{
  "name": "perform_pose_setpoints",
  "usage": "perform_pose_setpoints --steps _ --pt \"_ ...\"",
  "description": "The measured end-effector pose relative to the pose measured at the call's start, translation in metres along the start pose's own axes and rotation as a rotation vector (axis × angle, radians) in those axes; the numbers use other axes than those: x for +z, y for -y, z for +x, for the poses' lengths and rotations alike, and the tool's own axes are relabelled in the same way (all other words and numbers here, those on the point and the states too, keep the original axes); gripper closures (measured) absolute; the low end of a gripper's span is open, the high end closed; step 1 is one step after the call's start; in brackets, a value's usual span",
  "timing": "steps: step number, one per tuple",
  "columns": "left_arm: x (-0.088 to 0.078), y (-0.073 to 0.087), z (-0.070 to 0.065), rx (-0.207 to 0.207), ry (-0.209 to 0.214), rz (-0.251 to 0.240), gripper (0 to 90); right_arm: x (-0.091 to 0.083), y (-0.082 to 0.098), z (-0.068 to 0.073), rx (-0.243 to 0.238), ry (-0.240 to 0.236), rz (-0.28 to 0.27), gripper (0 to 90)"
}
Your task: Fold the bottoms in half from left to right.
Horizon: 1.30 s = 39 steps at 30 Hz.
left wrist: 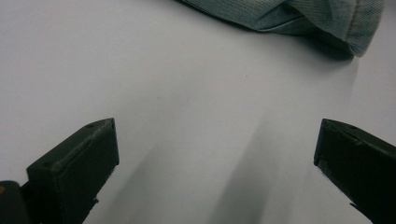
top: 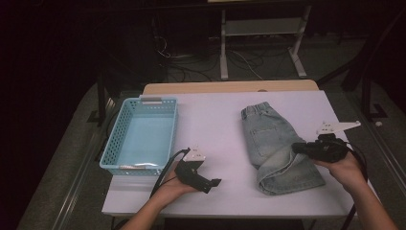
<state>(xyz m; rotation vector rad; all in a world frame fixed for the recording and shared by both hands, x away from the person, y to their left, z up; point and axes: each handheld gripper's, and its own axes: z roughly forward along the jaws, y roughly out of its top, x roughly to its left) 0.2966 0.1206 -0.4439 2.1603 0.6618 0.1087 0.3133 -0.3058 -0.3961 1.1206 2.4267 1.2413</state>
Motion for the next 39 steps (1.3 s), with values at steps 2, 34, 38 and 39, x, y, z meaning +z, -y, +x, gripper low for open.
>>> perform_pose_setpoints --steps 2,34,38,39 --pt "0.000 0.000 0.000 -0.001 0.000 -0.001 0.0 -0.002 0.004 -0.001 0.007 0.005 0.003 82.8" --pt "0.003 0.000 -0.002 0.005 0.004 0.011 0.0 -0.023 0.045 -0.009 0.083 0.041 0.038 57.3" --pt "0.003 0.000 -0.001 0.008 0.003 0.011 0.0 -0.019 0.036 0.002 0.064 -0.003 0.010 55.9" --pt "0.003 0.000 -0.001 0.009 0.003 0.012 0.0 -0.017 0.034 0.005 0.058 -0.015 0.006 56.1"
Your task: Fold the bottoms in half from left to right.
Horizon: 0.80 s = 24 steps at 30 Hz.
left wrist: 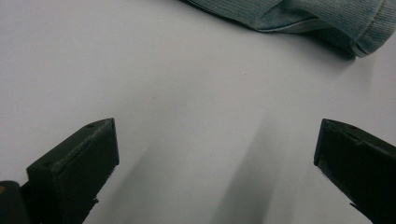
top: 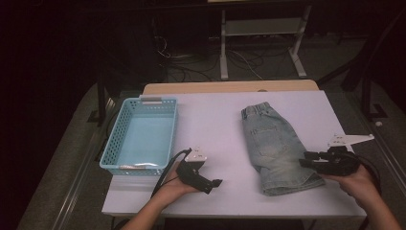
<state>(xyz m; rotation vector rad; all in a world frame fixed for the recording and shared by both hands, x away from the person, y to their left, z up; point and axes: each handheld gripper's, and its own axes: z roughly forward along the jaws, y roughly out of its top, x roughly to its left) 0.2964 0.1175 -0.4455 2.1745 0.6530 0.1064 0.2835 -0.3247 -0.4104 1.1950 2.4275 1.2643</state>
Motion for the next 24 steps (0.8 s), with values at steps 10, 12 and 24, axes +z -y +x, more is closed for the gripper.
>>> perform_pose_setpoints --steps 10,12,24 --pt "0.000 0.000 -0.001 0.001 0.001 0.001 0.0 0.024 -0.022 0.044 -0.097 -0.142 0.010 63.1" --pt "0.000 0.000 0.000 0.000 0.000 0.000 0.0 0.030 -0.025 0.052 -0.115 -0.163 0.020 63.5" --pt "0.000 0.000 0.000 0.002 0.000 0.001 0.0 0.067 -0.030 0.087 -0.185 -0.253 0.115 59.9"
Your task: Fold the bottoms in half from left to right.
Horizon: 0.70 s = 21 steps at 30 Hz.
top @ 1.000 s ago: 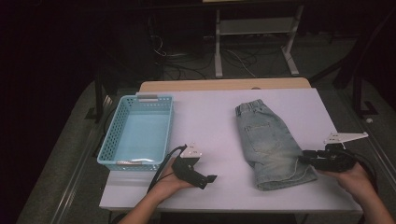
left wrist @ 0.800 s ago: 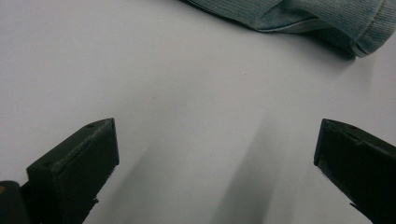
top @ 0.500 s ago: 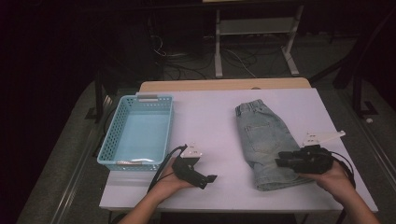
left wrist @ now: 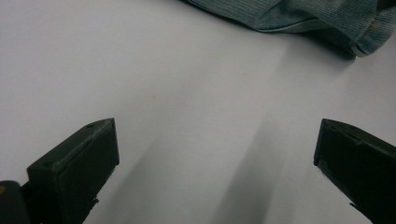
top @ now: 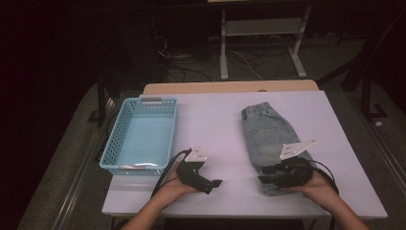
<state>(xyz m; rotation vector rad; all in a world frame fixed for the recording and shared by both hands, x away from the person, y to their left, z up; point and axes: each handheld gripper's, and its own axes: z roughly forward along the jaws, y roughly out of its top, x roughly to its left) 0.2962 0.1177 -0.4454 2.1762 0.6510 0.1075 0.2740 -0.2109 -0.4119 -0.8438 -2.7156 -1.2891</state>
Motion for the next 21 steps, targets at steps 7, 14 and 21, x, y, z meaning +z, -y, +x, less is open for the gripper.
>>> perform_pose_setpoints --steps 7,14,21 --pt "0.000 0.000 -0.001 0.002 0.002 0.002 0.0 0.015 0.011 0.001 -0.019 0.021 0.097 52.5" --pt "0.000 0.000 -0.001 0.001 0.003 0.001 0.0 0.025 0.014 0.009 -0.084 0.025 0.152 57.2" --pt "0.000 0.000 -0.001 0.002 0.002 0.001 0.0 0.030 0.014 0.014 -0.114 -0.015 0.171 87.0"
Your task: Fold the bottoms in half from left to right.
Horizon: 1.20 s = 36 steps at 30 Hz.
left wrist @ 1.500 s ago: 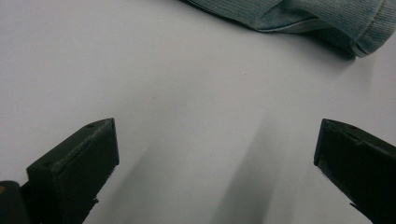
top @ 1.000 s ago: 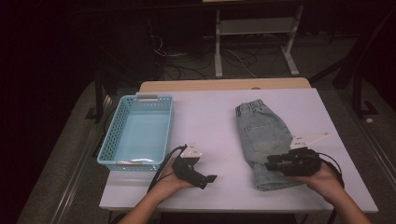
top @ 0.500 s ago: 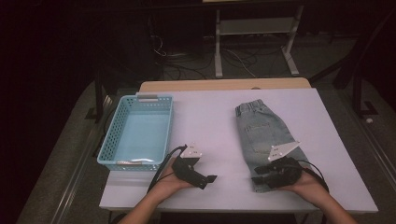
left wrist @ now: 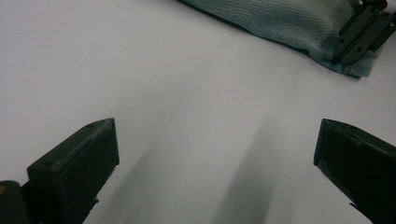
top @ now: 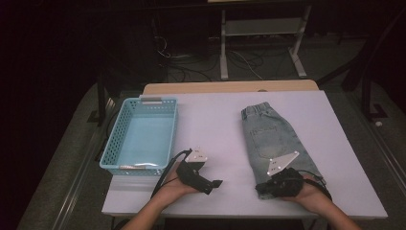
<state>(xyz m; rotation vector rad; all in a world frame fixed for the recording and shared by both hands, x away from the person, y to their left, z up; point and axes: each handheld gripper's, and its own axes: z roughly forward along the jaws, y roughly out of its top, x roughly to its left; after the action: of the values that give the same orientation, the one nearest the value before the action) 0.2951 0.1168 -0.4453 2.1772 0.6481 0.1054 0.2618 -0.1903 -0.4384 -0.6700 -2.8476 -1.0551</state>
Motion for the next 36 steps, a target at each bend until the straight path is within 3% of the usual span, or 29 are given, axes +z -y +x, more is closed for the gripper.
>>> perform_pose_setpoints --steps 7,12,18,23,30,36 --pt "0.001 0.000 0.001 -0.002 0.002 0.001 0.0 0.000 0.000 0.005 -0.016 -0.084 -0.011 88.3" --pt "0.001 0.000 0.000 -0.001 0.002 0.002 0.0 0.001 -0.001 0.006 -0.028 -0.067 -0.021 86.3" --pt "0.001 0.000 0.001 -0.003 0.001 0.001 0.0 -0.016 0.000 -0.003 0.016 -0.027 -0.119 64.9" --pt "0.001 0.000 0.001 -0.002 0.003 0.001 0.0 -0.039 0.005 -0.019 0.076 0.056 -0.197 59.2" --pt "0.001 0.000 0.001 -0.002 0.003 0.001 0.0 -0.067 0.020 -0.047 0.177 0.222 -0.227 59.2" --pt "0.001 0.000 0.001 -0.002 0.003 0.002 0.0 -0.086 0.041 -0.071 0.285 0.362 -0.221 59.5"
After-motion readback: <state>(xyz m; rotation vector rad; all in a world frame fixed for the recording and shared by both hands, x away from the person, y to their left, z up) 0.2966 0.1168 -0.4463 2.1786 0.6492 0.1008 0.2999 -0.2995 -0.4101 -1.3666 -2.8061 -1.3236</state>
